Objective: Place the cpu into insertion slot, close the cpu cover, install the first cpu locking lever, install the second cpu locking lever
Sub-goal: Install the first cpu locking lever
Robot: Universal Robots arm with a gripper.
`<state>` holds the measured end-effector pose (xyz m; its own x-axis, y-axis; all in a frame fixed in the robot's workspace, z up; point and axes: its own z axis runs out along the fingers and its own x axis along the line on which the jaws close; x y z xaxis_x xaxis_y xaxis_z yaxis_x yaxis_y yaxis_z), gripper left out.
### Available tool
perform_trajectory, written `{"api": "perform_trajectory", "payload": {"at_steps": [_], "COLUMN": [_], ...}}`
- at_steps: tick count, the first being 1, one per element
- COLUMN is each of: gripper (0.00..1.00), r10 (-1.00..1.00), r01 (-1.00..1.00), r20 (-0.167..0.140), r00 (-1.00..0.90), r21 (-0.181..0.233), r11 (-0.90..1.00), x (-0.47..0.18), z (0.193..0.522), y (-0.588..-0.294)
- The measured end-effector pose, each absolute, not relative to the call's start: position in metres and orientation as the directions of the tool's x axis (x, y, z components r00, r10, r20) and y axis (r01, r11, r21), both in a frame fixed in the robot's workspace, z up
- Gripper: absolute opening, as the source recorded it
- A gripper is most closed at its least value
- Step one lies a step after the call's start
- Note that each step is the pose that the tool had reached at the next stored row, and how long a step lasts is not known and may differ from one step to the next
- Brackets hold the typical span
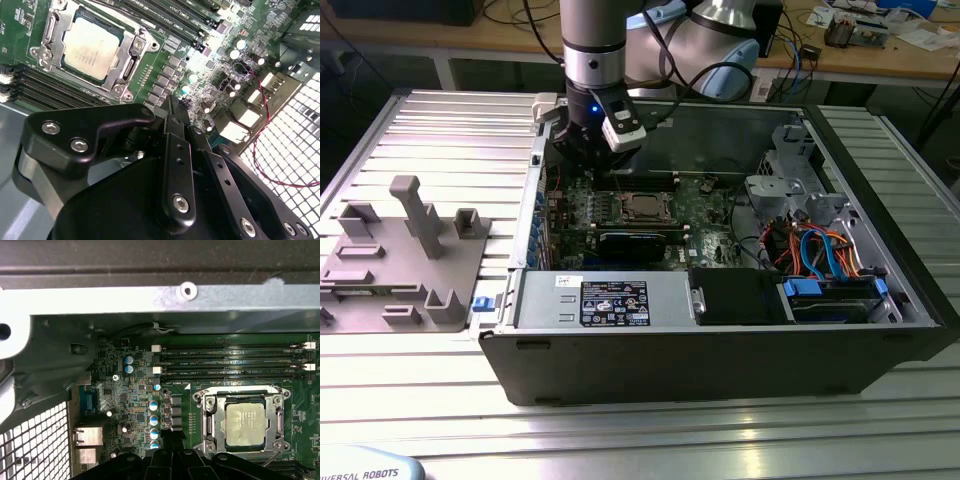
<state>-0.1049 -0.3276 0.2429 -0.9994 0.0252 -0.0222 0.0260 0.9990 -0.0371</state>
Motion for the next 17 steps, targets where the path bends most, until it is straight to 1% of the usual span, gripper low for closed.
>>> {"api": "perform_trajectory", "payload": {"at_steps": [10, 17], "gripper": [0.11, 0.11], "r10": [0.025, 0.026], "r01": [0.026, 0.026], "r20": [-0.022, -0.021], "r00": [-0.999, -0.999], "r21": [-0.035, 0.002], "r11": [0.999, 1.0], "x": [-0.1109, -0.1104], "z": [0.2429, 0.243], "y": [-0.3277, -0.3276]}}
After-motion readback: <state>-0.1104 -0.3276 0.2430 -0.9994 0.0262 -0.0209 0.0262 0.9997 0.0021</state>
